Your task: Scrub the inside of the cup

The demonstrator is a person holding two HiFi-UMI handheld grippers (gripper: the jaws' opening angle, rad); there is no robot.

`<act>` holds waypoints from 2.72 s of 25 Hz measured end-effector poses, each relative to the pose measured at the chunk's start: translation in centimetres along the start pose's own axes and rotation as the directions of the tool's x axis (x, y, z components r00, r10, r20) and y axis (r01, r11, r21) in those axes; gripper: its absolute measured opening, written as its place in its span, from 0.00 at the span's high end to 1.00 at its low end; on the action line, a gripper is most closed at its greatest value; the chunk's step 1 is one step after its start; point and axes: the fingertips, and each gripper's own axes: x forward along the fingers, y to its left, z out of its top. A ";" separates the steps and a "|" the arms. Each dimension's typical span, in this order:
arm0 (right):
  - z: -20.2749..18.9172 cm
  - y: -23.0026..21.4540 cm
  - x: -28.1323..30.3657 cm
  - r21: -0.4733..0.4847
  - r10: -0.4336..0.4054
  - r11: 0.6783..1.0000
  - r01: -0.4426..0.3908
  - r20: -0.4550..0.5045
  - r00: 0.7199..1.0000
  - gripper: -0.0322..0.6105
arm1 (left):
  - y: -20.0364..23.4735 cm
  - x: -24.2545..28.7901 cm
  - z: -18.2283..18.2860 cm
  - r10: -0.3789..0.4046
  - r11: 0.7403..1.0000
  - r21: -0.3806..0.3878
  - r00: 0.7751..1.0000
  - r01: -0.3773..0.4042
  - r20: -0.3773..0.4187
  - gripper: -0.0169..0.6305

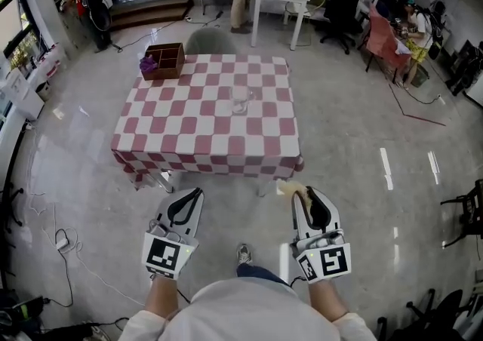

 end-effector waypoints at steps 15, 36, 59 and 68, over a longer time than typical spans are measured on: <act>-1.9 -5.8 10.5 0.033 0.073 0.997 -0.073 0.016 0.997 0.79 | 5.7 9.4 -1.8 0.050 0.996 -0.072 0.998 -0.054 -0.046 0.92; -2.6 -8.5 25.3 0.041 -0.075 0.996 0.075 0.011 0.997 0.78 | 17.3 24.1 -0.9 -0.145 0.988 -0.053 0.988 0.148 0.058 0.92; -2.8 -11.2 33.1 0.045 -0.058 0.997 0.058 0.009 0.998 0.79 | 19.3 32.2 0.5 -0.273 0.958 -0.057 0.953 0.282 0.132 0.92; -2.7 -12.3 34.6 0.031 -0.007 0.999 0.007 0.011 1.000 0.79 | 18.8 35.2 0.4 -0.284 0.956 -0.035 0.951 0.290 0.119 0.92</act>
